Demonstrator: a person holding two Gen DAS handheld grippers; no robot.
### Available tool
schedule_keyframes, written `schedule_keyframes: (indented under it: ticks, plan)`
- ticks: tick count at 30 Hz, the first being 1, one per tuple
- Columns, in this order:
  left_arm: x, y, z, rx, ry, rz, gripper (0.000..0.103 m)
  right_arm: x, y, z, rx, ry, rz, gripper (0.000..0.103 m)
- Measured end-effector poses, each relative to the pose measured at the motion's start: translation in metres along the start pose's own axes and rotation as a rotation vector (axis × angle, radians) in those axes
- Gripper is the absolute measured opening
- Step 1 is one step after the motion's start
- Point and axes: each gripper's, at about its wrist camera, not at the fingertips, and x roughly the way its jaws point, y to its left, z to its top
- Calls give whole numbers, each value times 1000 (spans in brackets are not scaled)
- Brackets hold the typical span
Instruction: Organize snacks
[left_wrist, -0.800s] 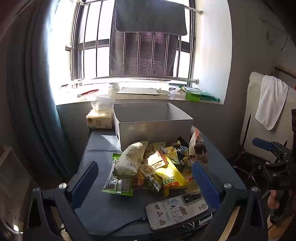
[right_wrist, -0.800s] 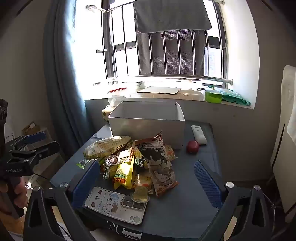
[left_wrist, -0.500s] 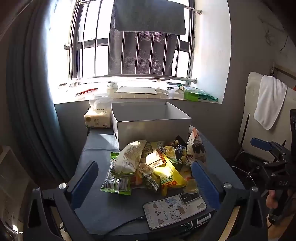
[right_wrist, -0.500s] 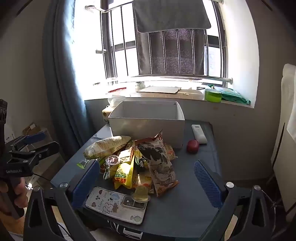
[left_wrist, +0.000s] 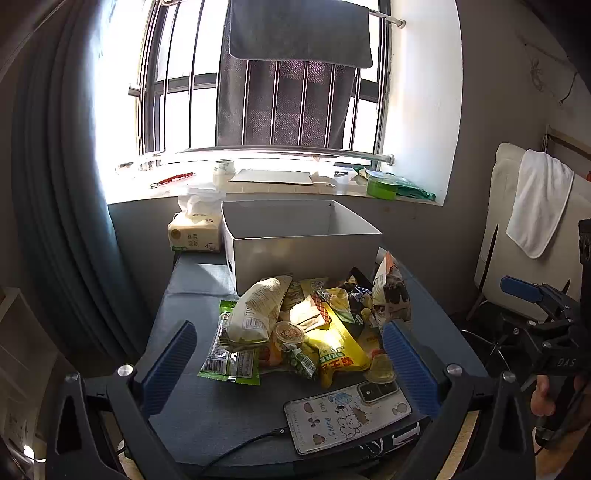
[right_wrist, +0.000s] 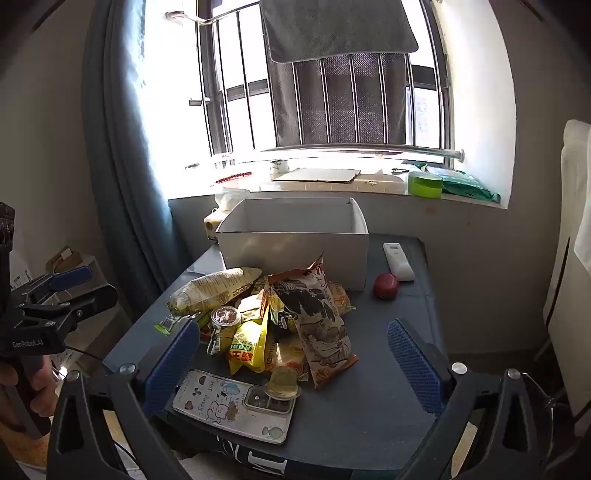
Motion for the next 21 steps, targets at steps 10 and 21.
schedule_keyframes:
  ticks: [10, 21]
  plan:
    - [0, 0, 0, -4, 3, -7, 103, 0, 0, -1, 4, 7, -1, 103]
    - [1, 0, -1, -3, 5, -3, 103, -2, 0, 1, 10, 3, 13, 103]
